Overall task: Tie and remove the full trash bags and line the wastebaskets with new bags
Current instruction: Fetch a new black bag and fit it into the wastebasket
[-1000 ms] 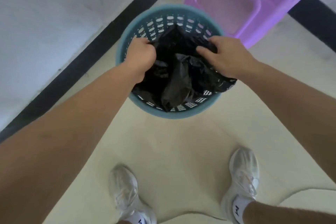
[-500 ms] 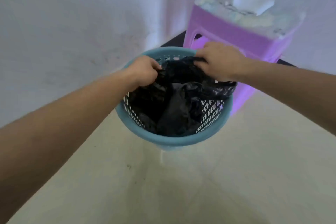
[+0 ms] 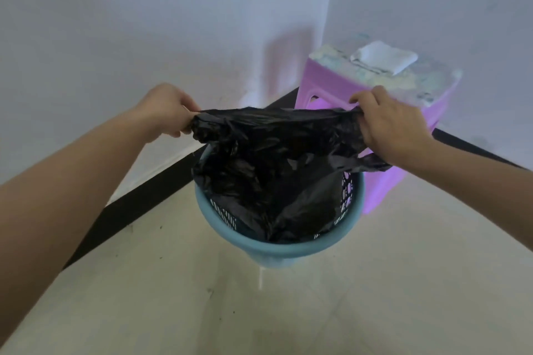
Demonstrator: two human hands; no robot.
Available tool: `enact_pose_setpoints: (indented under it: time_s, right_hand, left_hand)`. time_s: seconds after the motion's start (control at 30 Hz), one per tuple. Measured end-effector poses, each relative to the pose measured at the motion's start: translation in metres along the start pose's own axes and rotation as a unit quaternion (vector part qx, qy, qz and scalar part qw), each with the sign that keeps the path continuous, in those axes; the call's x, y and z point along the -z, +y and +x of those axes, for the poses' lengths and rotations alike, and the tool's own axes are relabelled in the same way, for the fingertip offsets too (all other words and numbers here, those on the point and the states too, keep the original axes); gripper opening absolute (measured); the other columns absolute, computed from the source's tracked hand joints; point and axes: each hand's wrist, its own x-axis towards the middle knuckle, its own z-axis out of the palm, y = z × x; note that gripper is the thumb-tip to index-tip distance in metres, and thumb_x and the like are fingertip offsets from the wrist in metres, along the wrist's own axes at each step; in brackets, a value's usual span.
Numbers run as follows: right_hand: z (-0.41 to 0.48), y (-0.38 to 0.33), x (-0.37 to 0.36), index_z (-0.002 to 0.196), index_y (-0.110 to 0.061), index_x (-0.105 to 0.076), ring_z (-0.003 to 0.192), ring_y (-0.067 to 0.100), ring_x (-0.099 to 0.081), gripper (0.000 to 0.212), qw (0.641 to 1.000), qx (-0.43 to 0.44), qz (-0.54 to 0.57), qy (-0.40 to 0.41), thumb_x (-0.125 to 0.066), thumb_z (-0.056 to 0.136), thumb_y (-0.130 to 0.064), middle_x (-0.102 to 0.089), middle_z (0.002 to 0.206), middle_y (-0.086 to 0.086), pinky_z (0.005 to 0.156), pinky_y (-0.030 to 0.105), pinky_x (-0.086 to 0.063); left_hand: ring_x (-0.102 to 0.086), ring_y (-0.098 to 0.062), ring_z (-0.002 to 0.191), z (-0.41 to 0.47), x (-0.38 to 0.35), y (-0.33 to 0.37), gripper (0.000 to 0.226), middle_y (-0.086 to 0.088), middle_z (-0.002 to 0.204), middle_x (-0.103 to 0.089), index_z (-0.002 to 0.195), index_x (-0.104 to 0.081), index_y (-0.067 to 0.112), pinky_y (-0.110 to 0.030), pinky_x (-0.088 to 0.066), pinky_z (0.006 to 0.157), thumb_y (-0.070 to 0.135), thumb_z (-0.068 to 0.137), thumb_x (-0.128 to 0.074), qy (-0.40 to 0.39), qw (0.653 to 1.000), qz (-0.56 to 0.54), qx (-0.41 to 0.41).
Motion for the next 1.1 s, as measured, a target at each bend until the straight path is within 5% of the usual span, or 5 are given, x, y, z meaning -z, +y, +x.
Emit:
enact_pose_setpoints:
  time_s: [0.17,0.4,0.6,0.7,1.1]
  right_hand:
    - [0.012,-0.029,0.014,0.140,-0.012,-0.043,0.130,0.043,-0.039,0.073,0.999,0.012,0.045,0.021,-0.073,0.075,-0.029,-0.037,0.143,0.022,0.105,0.053,-0.031]
    - [0.007,-0.066,0.006,0.123,-0.017,-0.066,0.100,0.028,-0.065,0.031,0.937,0.343,0.042,-0.045,-0.059,0.092,-0.014,-0.064,0.117,0.006,0.073,0.040,-0.058]
    - [0.027,-0.064,-0.026,0.146,-0.012,-0.046,0.114,0.042,-0.058,0.064,0.978,0.188,0.012,-0.093,-0.024,0.092,-0.040,-0.055,0.133,0.020,0.091,0.052,-0.051]
    - [0.045,-0.059,-0.034,0.148,-0.008,-0.039,0.119,0.039,-0.055,0.066,0.978,0.140,0.106,-0.113,-0.027,0.093,-0.043,-0.057,0.132,0.022,0.103,0.047,-0.045]
    - [0.073,-0.063,-0.069,0.092,-0.004,-0.061,0.109,0.034,-0.059,0.061,0.934,-0.114,0.216,-0.262,-0.027,0.104,-0.053,-0.067,0.110,0.017,0.083,0.034,-0.037]
  left_hand:
    - [-0.074,-0.018,0.078,0.004,0.005,0.015,0.019,-0.009,0.087,-0.074,0.106,-0.061,0.006,-0.030,-0.062,0.071,-0.006,0.095,-0.053,-0.160,0.947,-0.277,0.038]
    - [-0.058,-0.017,0.059,-0.001,-0.014,0.029,0.038,-0.009,0.068,-0.057,0.076,-0.050,0.009,-0.026,-0.051,0.046,-0.017,0.091,-0.027,-0.075,0.967,-0.238,0.043]
    - [-0.046,-0.020,0.069,0.018,-0.026,0.018,0.039,-0.003,0.069,-0.050,0.064,-0.055,0.017,-0.026,-0.037,0.058,-0.010,0.077,-0.031,0.067,0.992,-0.095,-0.040]
    - [-0.057,-0.024,0.100,0.024,-0.030,0.006,0.048,-0.004,0.101,-0.064,0.097,-0.072,0.015,-0.028,-0.045,0.085,-0.011,0.079,-0.036,0.107,0.990,0.041,-0.087]
    - [-0.064,-0.031,0.087,0.058,-0.069,-0.052,0.021,-0.027,0.100,-0.067,0.102,-0.067,0.001,-0.050,-0.053,0.087,-0.002,0.095,-0.047,-0.132,0.975,-0.165,0.061]
